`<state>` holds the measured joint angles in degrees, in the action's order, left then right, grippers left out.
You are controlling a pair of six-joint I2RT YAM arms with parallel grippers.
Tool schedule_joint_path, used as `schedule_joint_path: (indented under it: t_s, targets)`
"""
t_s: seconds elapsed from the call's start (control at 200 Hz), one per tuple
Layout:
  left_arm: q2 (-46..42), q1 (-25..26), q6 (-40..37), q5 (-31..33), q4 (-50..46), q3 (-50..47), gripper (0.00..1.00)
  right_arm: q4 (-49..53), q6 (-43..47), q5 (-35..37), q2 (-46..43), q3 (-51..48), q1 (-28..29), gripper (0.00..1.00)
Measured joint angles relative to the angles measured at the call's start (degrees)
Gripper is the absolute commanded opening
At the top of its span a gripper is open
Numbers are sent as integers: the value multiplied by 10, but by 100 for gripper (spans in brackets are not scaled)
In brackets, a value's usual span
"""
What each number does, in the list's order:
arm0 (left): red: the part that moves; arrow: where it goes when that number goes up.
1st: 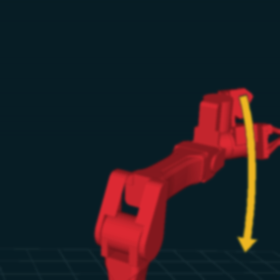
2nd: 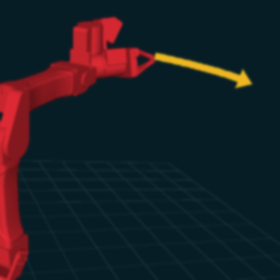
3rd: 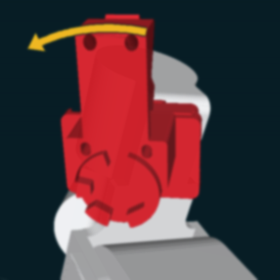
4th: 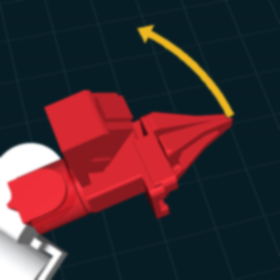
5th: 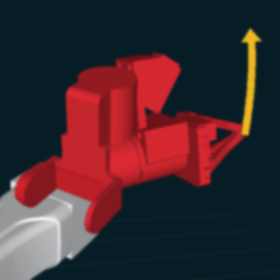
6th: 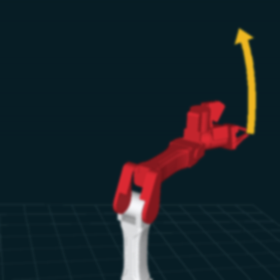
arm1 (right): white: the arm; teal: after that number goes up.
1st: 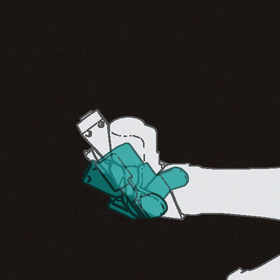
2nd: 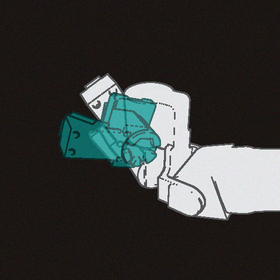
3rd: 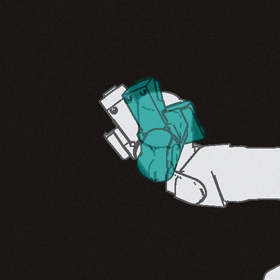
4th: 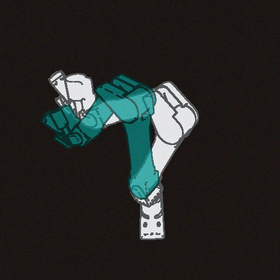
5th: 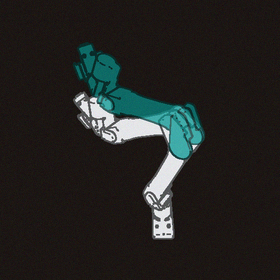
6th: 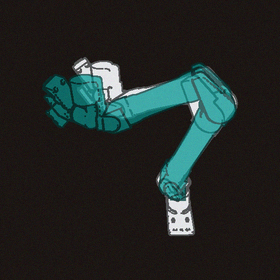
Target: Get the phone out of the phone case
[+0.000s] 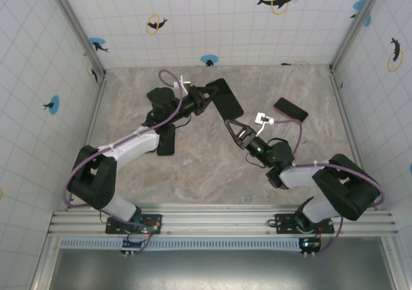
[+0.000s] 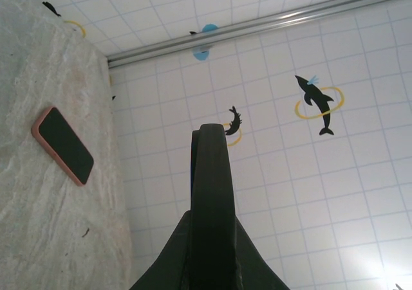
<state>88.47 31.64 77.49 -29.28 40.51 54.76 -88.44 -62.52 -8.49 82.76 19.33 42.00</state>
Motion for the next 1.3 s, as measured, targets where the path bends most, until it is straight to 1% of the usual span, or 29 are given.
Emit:
schedule_joint_path:
  t_s: [0.05,0.31,0.385,0.425,0.495,0.666,0.716,0.791,0.921,0.981,1.156,1.301]
  targets:
    - [0,1,6,0,3,0,11,0,1,-3,0,0,0,20]
    - [0,8,22,5,6,0,11,0,28,-7,-4,0,0,18]
    - [0,10,26,6,9,0,9,0,33,-12,-6,0,-3,16]
    - [0,10,28,7,12,0,9,3,37,-15,-9,0,-4,13]
    - [0,11,36,13,17,0,9,14,45,-23,-17,0,-5,11]
    - [-3,22,47,3,24,0,8,60,63,-15,-21,0,-29,11]
    - [-4,25,49,-2,24,0,7,74,68,-11,-23,0,-33,12]
    - [-6,30,49,-7,23,0,8,85,77,-13,-25,0,-34,19]
    - [-7,29,42,-7,12,3,7,83,90,-46,-25,0,-34,31]
    - [-7,29,35,-6,3,7,7,73,94,-63,-25,0,-33,35]
    - [-7,25,17,2,-11,23,6,29,96,-85,-26,-1,-26,40]
    - [-7,19,5,8,-15,31,6,8,92,-84,-38,-9,-25,41]
